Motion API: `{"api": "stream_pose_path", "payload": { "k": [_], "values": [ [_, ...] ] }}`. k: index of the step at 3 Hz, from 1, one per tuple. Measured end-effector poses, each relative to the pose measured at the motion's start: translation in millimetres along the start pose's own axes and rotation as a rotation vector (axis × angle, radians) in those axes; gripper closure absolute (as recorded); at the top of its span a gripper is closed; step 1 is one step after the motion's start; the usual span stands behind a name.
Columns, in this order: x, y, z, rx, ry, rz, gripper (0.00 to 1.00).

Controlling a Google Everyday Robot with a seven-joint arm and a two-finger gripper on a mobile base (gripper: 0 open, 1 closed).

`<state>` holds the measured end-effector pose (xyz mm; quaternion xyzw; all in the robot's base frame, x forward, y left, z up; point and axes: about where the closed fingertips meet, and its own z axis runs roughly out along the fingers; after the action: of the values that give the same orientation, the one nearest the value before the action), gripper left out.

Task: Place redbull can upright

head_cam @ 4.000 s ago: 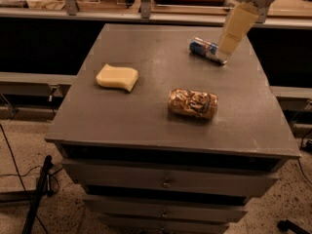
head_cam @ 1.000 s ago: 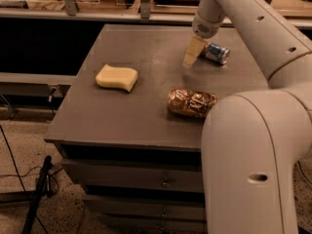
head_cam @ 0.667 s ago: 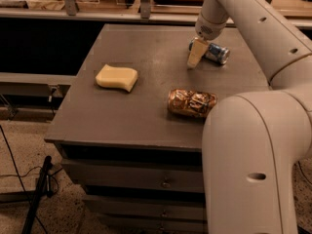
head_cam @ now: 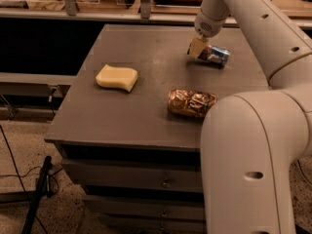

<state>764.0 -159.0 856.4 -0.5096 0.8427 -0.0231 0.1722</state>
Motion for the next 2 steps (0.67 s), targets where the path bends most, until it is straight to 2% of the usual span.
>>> {"api": "stream_pose_path", "payload": {
  "k": [1, 2],
  "values": [
    [-26.2, 9.4, -18.3, -0.014, -0.059, -0.045, 0.93],
    [-46.4, 15.7, -35.9, -0.043, -0.166, -0.044, 1.0]
  ]
}}
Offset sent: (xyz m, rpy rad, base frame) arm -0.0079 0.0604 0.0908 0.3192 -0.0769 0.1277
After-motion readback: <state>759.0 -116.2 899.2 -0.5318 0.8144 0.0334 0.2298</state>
